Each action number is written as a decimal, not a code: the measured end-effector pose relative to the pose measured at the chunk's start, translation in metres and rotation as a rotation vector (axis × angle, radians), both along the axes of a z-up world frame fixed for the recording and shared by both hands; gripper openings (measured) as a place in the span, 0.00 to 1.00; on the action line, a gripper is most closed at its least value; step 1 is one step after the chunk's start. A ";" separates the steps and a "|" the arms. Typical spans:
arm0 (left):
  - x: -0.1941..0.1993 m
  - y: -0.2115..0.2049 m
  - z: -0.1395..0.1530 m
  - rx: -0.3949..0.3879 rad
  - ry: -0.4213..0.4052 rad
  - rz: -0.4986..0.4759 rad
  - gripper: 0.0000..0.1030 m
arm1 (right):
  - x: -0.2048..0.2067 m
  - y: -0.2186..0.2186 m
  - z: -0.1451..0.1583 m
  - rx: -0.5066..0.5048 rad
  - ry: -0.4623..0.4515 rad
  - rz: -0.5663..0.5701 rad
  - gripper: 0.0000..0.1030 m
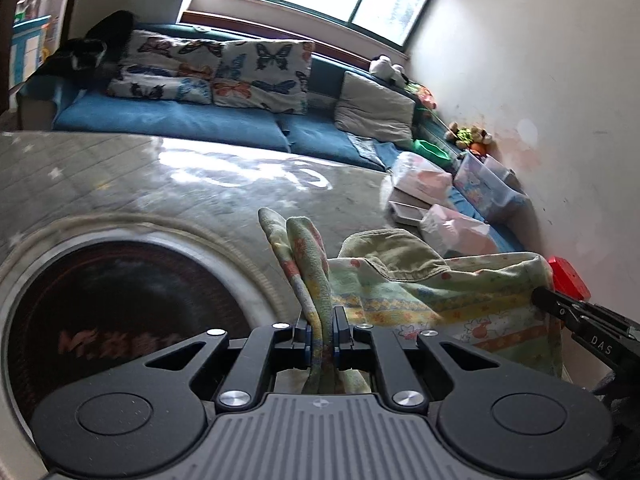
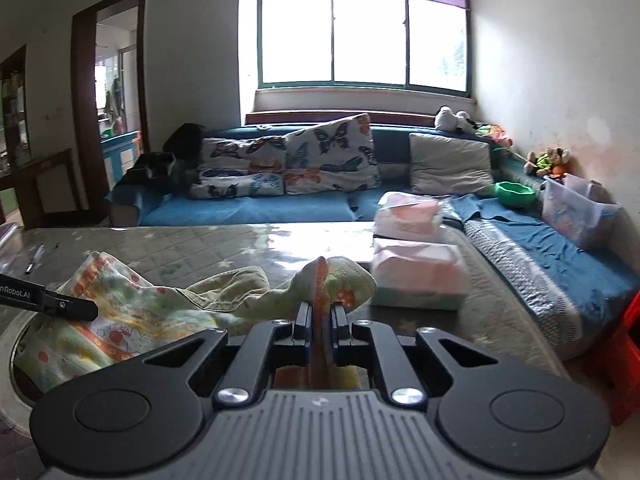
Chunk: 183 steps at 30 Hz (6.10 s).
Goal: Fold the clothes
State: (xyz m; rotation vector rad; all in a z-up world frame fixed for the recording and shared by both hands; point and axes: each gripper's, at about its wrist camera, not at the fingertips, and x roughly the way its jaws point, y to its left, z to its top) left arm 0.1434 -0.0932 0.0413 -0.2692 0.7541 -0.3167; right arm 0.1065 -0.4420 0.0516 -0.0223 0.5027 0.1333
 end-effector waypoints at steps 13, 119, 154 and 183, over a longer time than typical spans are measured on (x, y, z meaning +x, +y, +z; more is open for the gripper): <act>0.020 -0.035 -0.007 0.057 0.017 -0.039 0.10 | 0.010 -0.026 -0.013 -0.010 0.020 -0.048 0.08; 0.004 -0.035 -0.072 0.297 0.109 0.067 1.00 | 0.113 0.092 -0.085 -0.024 0.248 0.193 0.39; -0.029 -0.029 -0.065 0.292 0.083 0.087 1.00 | -0.016 0.070 -0.086 -0.054 0.207 0.193 0.50; -0.043 -0.045 -0.064 0.290 0.067 0.033 1.00 | -0.041 0.042 -0.080 0.004 0.159 0.065 1.00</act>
